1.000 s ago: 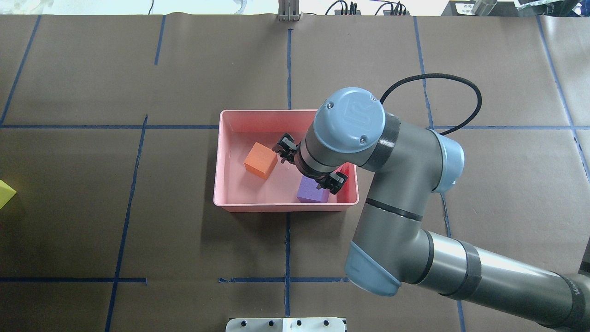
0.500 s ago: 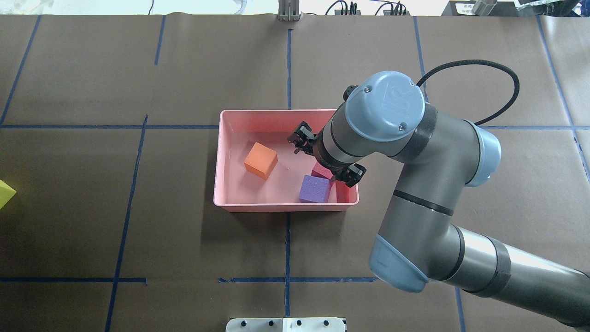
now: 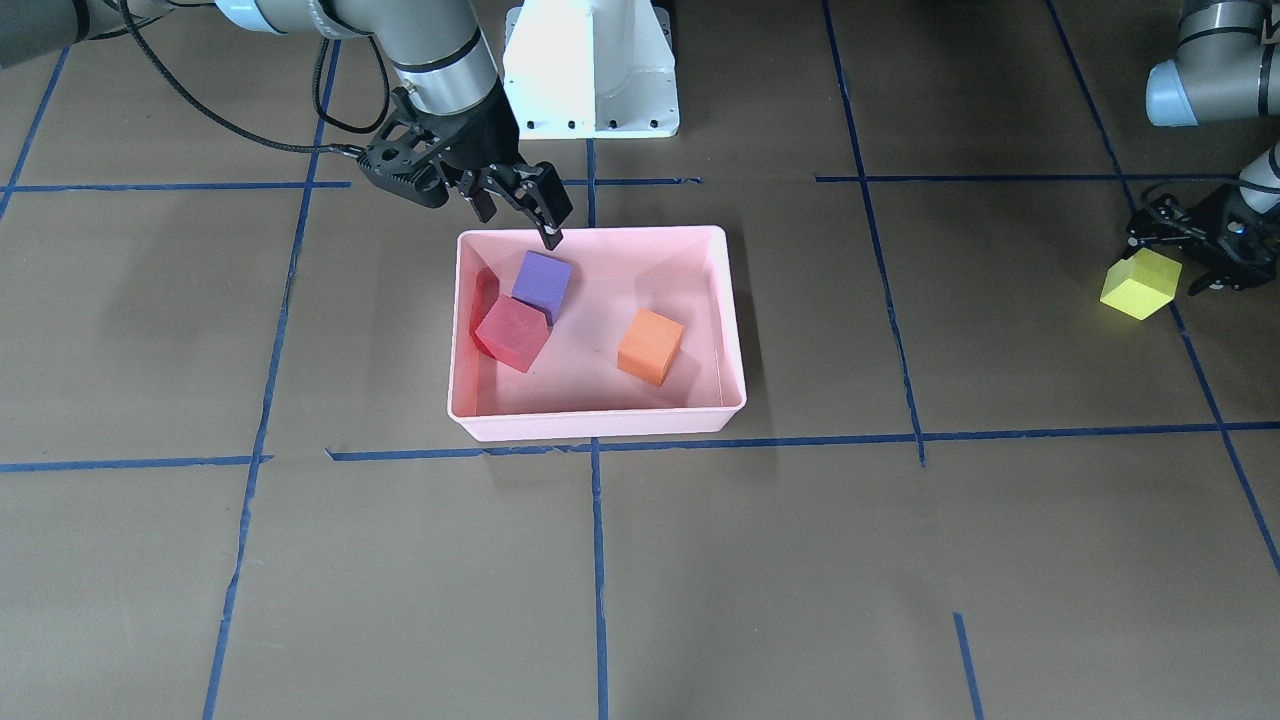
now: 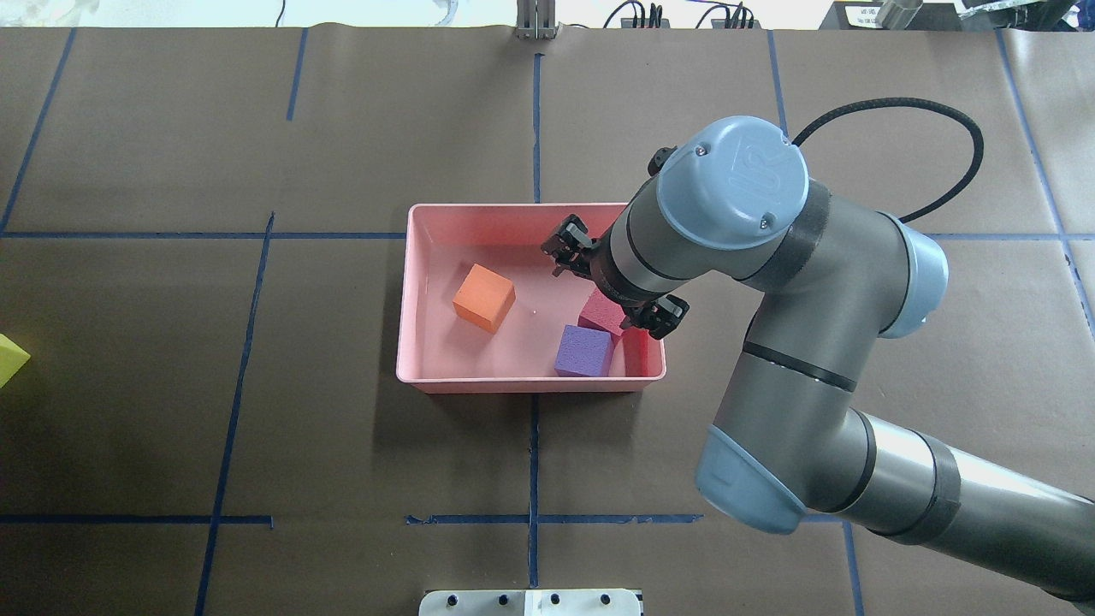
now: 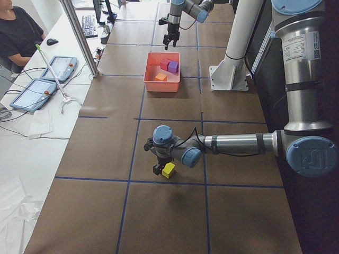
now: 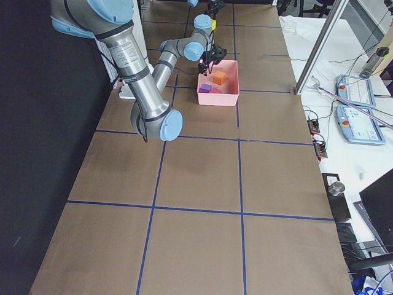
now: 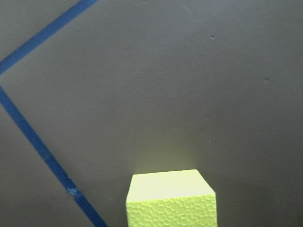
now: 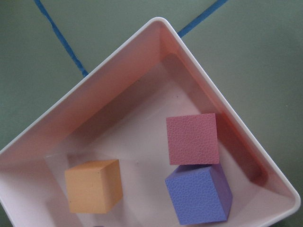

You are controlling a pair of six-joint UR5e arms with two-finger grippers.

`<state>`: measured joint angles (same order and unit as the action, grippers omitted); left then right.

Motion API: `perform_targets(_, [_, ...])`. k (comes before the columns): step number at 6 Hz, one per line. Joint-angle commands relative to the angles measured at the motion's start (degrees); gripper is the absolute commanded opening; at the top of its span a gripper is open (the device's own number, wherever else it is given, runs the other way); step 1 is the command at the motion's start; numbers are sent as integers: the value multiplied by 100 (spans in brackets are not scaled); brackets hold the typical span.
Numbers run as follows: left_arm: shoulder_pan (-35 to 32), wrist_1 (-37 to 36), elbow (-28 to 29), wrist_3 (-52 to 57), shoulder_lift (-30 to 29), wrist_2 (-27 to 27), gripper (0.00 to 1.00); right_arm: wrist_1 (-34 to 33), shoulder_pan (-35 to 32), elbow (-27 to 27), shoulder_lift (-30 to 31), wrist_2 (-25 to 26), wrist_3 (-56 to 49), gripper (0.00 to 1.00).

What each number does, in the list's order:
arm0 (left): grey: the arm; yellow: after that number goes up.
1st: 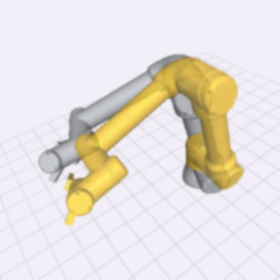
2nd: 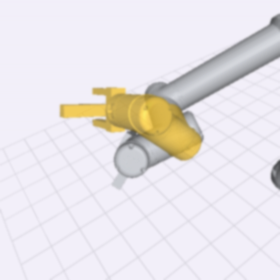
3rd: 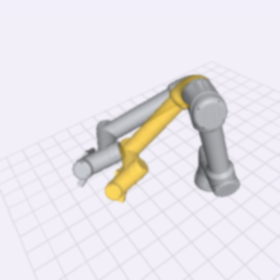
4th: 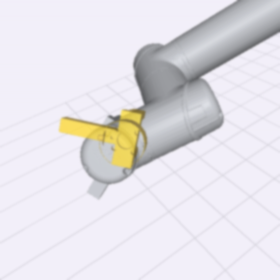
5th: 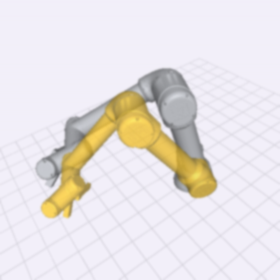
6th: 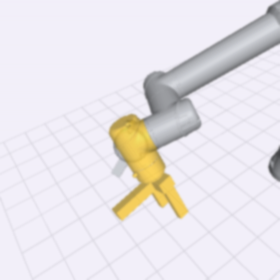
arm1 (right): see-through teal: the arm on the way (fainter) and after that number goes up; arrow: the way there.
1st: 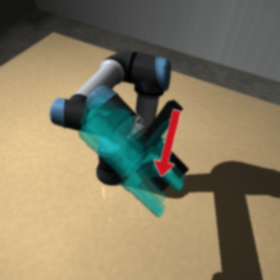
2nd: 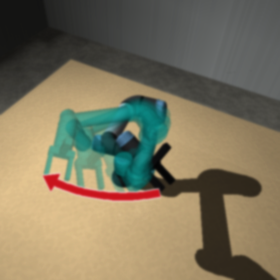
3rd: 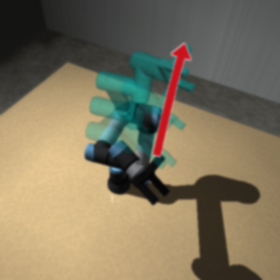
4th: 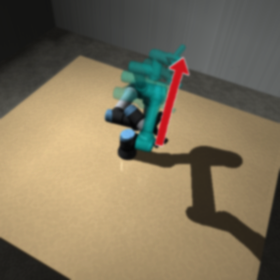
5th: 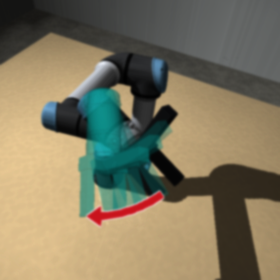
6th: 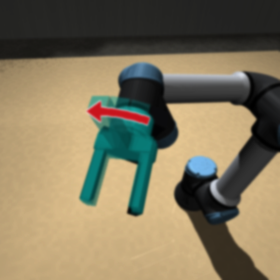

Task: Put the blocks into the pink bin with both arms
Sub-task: 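Withdraw the right gripper while the left gripper grasps the yellow cube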

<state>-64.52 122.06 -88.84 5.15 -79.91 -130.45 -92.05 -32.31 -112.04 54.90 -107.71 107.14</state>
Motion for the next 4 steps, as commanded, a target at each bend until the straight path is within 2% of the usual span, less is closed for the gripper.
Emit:
perform_targets(1, [141,2,209,-22,-77,2,99,-6,-309,-325,274,-457,0,100])
perform_targets(2, [141,10,201,-118,-104,-59,48,-6,-572,-440,432,-766,0,100])
perform_targets(3, [150,11,140,-633,-365,-69,8,-6,-688,-468,478,-830,-9,100])
perform_targets(4, [150,11,61,-1055,-681,-173,0,-6,-733,-485,556,-830,-79,100])
